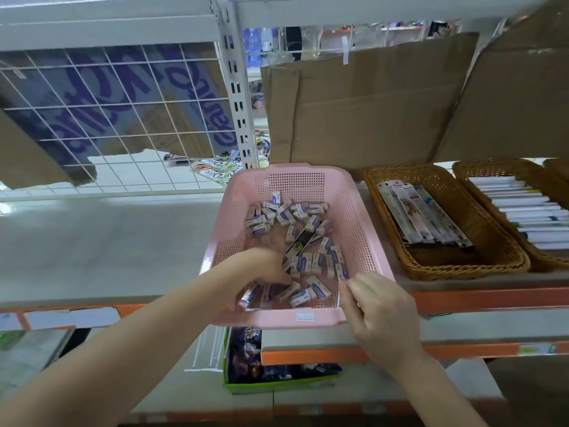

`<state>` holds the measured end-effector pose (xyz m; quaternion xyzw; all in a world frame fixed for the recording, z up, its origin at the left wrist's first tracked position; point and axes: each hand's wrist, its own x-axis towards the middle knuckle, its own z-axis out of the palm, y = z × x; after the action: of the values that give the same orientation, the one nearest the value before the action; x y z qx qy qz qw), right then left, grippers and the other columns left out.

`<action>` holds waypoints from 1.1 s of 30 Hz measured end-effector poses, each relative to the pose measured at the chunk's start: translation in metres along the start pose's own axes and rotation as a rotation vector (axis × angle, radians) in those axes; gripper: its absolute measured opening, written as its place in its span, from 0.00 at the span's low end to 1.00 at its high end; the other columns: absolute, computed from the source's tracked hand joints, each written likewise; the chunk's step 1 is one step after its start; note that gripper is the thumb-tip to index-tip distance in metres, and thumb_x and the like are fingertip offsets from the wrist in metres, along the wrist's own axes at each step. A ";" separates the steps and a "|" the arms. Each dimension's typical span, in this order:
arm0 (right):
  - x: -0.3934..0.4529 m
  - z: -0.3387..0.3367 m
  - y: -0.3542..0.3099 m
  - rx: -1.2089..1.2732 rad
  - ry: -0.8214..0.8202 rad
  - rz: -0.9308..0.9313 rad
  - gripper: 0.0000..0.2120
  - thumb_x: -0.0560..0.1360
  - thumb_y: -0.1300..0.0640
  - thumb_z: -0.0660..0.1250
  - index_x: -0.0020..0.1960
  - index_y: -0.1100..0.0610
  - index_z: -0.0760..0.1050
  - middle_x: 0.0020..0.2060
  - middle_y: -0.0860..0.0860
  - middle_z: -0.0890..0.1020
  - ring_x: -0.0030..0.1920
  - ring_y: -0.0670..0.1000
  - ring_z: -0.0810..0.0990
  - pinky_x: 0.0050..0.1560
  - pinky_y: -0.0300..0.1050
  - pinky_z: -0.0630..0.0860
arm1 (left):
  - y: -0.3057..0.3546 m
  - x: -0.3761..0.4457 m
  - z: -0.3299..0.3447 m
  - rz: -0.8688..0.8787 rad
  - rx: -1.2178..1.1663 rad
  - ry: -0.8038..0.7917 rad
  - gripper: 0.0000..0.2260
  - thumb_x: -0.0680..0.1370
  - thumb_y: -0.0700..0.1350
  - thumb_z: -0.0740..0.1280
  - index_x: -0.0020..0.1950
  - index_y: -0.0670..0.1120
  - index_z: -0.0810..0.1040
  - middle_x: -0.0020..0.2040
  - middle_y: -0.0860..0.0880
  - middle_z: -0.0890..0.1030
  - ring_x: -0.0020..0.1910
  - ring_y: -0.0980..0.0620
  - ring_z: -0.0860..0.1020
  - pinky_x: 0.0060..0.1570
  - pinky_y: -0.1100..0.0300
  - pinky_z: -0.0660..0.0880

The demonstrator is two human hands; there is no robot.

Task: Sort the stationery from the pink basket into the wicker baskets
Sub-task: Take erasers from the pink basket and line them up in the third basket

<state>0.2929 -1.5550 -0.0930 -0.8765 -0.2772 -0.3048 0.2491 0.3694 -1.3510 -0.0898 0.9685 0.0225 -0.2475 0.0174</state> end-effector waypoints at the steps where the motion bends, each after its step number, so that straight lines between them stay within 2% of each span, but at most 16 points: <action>1: 0.000 0.001 0.000 -0.001 0.003 -0.002 0.18 0.77 0.56 0.57 0.30 0.58 0.74 0.26 0.48 0.74 0.27 0.47 0.72 0.25 0.41 0.71 | 0.001 -0.001 0.000 -0.007 -0.009 0.015 0.38 0.75 0.54 0.68 0.76 0.45 0.49 0.71 0.38 0.61 0.64 0.38 0.67 0.60 0.50 0.69; 4: 0.000 0.001 0.000 0.000 0.005 -0.001 0.18 0.77 0.56 0.57 0.30 0.57 0.74 0.26 0.48 0.74 0.27 0.47 0.71 0.25 0.42 0.71 | 0.003 -0.003 -0.002 -0.022 -0.070 0.089 0.29 0.76 0.46 0.66 0.73 0.44 0.57 0.64 0.40 0.69 0.58 0.41 0.72 0.51 0.53 0.71; 6: 0.000 0.001 0.000 -0.002 0.007 -0.002 0.18 0.77 0.56 0.57 0.30 0.57 0.74 0.26 0.48 0.74 0.27 0.47 0.71 0.25 0.42 0.70 | 0.002 -0.006 -0.005 0.002 -0.107 0.119 0.24 0.76 0.43 0.65 0.70 0.43 0.60 0.54 0.44 0.74 0.50 0.44 0.75 0.42 0.56 0.72; 9: 0.001 0.000 -0.001 0.006 0.008 -0.007 0.18 0.77 0.56 0.57 0.30 0.57 0.74 0.26 0.48 0.74 0.27 0.47 0.72 0.26 0.39 0.70 | -0.001 -0.013 -0.012 0.058 -0.114 0.181 0.21 0.77 0.41 0.62 0.68 0.43 0.60 0.37 0.47 0.72 0.35 0.50 0.73 0.28 0.59 0.68; 11: 0.001 -0.001 -0.001 0.004 0.007 -0.010 0.18 0.76 0.56 0.58 0.30 0.57 0.75 0.26 0.48 0.74 0.27 0.46 0.72 0.26 0.38 0.69 | -0.002 -0.017 -0.016 0.117 -0.081 0.232 0.20 0.79 0.43 0.60 0.69 0.46 0.60 0.34 0.48 0.71 0.33 0.49 0.72 0.29 0.58 0.67; 13: 0.001 -0.001 -0.001 -0.007 0.009 -0.011 0.17 0.76 0.56 0.58 0.31 0.57 0.75 0.26 0.47 0.74 0.28 0.46 0.71 0.28 0.35 0.66 | -0.002 -0.022 -0.017 0.177 -0.038 0.245 0.17 0.78 0.42 0.59 0.68 0.48 0.65 0.36 0.50 0.71 0.37 0.48 0.73 0.33 0.58 0.69; 16: 0.001 -0.002 -0.002 -0.018 0.011 -0.008 0.17 0.76 0.55 0.57 0.31 0.56 0.74 0.27 0.47 0.74 0.28 0.45 0.71 0.31 0.32 0.62 | 0.003 -0.028 -0.010 0.224 0.061 0.161 0.17 0.77 0.39 0.59 0.66 0.48 0.67 0.43 0.49 0.73 0.41 0.47 0.73 0.37 0.56 0.71; 19: 0.001 -0.002 -0.002 -0.015 0.013 -0.011 0.17 0.76 0.55 0.57 0.31 0.56 0.74 0.27 0.47 0.74 0.28 0.44 0.71 0.32 0.31 0.61 | 0.005 -0.030 -0.003 0.239 0.090 0.151 0.13 0.80 0.47 0.60 0.63 0.45 0.67 0.45 0.48 0.75 0.42 0.46 0.71 0.39 0.56 0.70; 23: 0.001 -0.002 -0.001 -0.016 0.015 -0.017 0.17 0.76 0.55 0.57 0.31 0.57 0.75 0.27 0.47 0.75 0.28 0.45 0.71 0.31 0.32 0.62 | 0.005 -0.027 0.003 0.211 0.092 0.067 0.18 0.80 0.57 0.57 0.61 0.45 0.69 0.53 0.45 0.79 0.44 0.47 0.72 0.43 0.57 0.69; 26: 0.001 -0.002 -0.002 -0.013 0.021 -0.022 0.18 0.76 0.55 0.57 0.31 0.57 0.75 0.27 0.48 0.75 0.28 0.45 0.72 0.30 0.33 0.63 | 0.008 -0.027 0.007 0.193 0.158 0.063 0.23 0.78 0.62 0.58 0.61 0.45 0.69 0.48 0.47 0.77 0.43 0.47 0.72 0.41 0.56 0.70; 29: 0.001 -0.002 -0.002 0.000 0.025 -0.026 0.17 0.76 0.55 0.57 0.31 0.57 0.76 0.27 0.48 0.76 0.28 0.46 0.73 0.28 0.34 0.67 | 0.014 -0.028 0.004 0.215 0.112 0.019 0.23 0.78 0.61 0.60 0.60 0.43 0.71 0.45 0.48 0.75 0.42 0.47 0.72 0.40 0.56 0.69; 33: 0.001 -0.002 -0.001 0.011 0.024 -0.031 0.18 0.76 0.56 0.57 0.30 0.58 0.75 0.27 0.49 0.75 0.28 0.48 0.72 0.25 0.40 0.70 | 0.022 -0.030 0.006 0.222 0.103 0.012 0.22 0.74 0.62 0.65 0.50 0.43 0.72 0.43 0.49 0.74 0.42 0.47 0.72 0.41 0.57 0.70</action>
<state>0.2925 -1.5550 -0.0911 -0.8668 -0.2896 -0.3176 0.2527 0.3415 -1.3744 -0.0799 0.9661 -0.0973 -0.2392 -0.0053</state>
